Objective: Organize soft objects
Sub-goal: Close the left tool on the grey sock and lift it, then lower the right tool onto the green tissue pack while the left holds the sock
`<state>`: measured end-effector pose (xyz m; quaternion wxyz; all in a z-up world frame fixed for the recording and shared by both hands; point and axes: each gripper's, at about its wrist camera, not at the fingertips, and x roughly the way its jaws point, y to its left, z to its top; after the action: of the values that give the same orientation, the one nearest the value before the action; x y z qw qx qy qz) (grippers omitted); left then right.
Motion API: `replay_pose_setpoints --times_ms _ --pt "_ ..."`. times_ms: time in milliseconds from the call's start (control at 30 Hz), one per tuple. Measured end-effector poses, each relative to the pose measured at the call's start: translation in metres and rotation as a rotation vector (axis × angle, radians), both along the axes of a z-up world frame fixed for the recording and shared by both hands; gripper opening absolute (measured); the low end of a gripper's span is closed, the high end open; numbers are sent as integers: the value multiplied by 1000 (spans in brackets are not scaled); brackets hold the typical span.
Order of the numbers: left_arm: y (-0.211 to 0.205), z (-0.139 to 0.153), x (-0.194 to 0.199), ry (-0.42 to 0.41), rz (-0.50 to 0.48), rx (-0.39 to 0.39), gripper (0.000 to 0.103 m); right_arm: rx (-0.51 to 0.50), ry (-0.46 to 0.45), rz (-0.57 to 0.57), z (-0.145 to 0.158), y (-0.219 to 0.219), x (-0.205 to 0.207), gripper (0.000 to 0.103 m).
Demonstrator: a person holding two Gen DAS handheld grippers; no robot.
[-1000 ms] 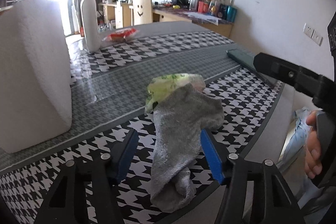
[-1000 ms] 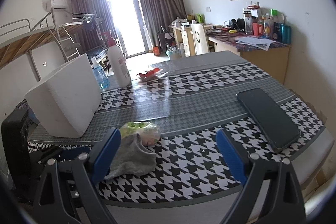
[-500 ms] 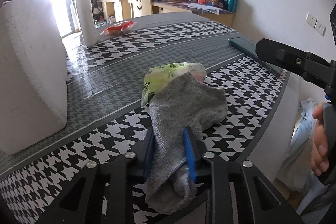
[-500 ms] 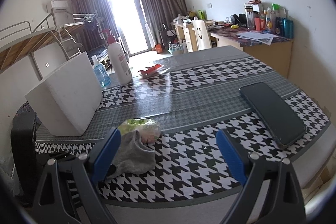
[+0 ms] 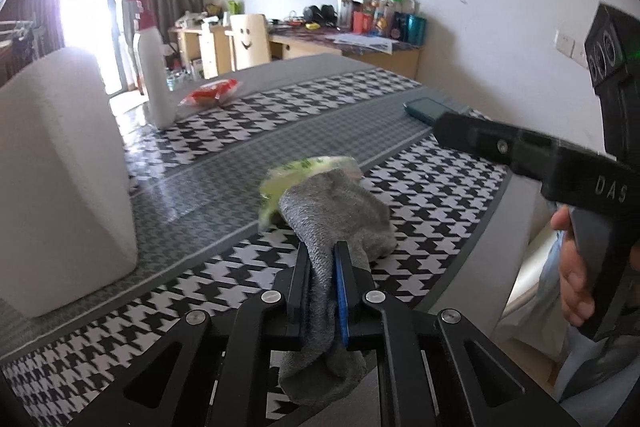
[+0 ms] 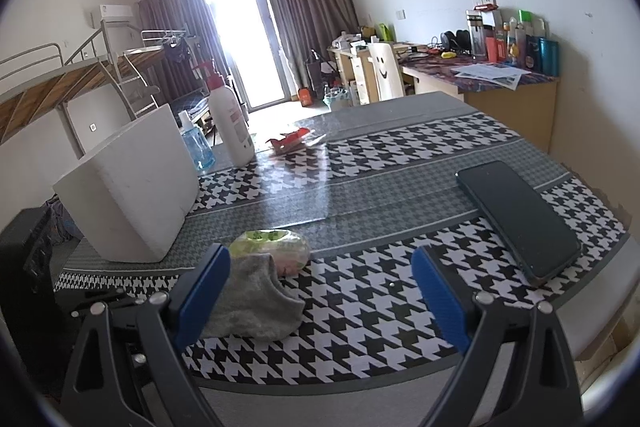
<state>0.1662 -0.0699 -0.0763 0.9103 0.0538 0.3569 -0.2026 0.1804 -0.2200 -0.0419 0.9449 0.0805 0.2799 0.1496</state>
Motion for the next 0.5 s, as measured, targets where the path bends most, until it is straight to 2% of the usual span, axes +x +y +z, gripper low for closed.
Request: replay_pose_setpoints --times_ms 267,500 --pt "20 13 -7 -32 52 -20 11 -5 7 33 -1 14 3 94" --pt "40 29 -14 -85 108 -32 11 7 48 66 -7 26 12 94"
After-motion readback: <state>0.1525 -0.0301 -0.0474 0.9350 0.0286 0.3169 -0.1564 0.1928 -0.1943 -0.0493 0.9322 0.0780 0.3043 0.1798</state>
